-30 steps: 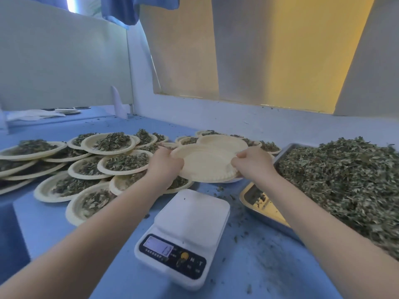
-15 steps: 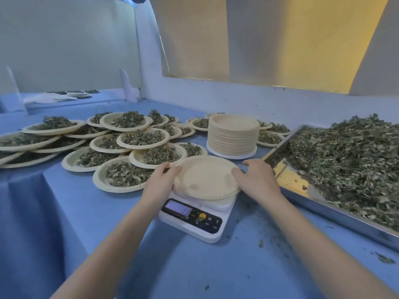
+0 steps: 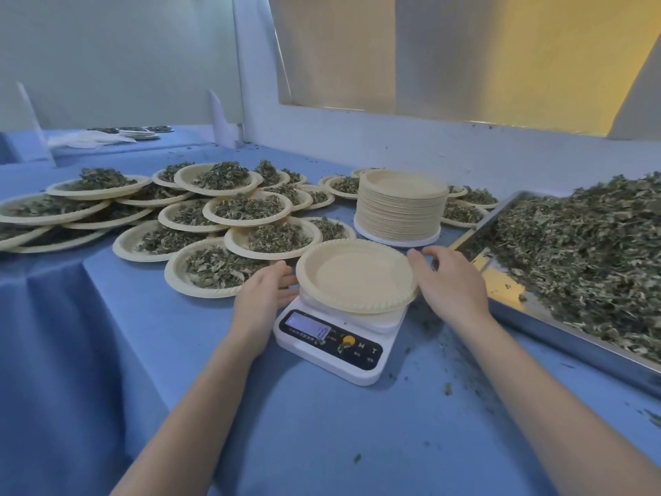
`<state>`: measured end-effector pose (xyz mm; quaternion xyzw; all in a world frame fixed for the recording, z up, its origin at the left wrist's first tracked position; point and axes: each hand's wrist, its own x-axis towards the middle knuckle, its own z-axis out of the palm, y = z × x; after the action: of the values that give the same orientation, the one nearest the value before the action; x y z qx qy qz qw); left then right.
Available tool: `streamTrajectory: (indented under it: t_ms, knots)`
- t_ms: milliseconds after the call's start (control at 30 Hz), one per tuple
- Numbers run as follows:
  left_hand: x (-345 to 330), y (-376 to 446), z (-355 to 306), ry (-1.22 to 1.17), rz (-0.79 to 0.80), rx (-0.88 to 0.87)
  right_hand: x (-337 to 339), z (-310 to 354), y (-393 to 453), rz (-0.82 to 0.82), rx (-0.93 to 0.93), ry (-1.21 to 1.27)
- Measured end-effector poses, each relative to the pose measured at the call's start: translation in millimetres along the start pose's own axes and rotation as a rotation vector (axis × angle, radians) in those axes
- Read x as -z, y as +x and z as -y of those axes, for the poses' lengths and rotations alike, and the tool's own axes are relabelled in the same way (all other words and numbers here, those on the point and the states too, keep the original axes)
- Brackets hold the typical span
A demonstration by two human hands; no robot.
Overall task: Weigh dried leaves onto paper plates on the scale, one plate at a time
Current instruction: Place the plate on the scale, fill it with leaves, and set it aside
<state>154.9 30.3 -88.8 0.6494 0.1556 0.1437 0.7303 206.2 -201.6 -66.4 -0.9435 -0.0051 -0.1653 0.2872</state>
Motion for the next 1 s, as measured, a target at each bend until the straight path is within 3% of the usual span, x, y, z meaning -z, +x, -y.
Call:
streamTrajectory:
  t_ms: [333,500,567,733,900,1000]
  knots:
    - [0.4,-13.0,-0.8,0.089,-0.010,-0.119,4.7,2.2,-2.2,0.062,0.019,0.037]
    - [-15.2,-33.4,-18.1,0.720,-0.222,-0.678,12.1,7.9,-0.2,0.125,0.007,0.143]
    - [-38.0,-39.7,-34.6,0.803,-0.147,-0.804,18.2,10.2,0.3,0.118,0.038,0.114]
    - [-124.7,-57.0,-43.8,0.836,0.103,-0.860,52.3,-6.9,4.1,0.151,0.005,0.192]
    - [-213.6,-81.1,-23.8,0.758,0.318,-0.808,105.6,-74.1,-1.8,0.035,-0.137,0.021]
    - [-262.1,-91.4,-12.3,0.823,0.544,-0.604,137.2,-116.7,-6.5,0.041,-0.235,-0.132]
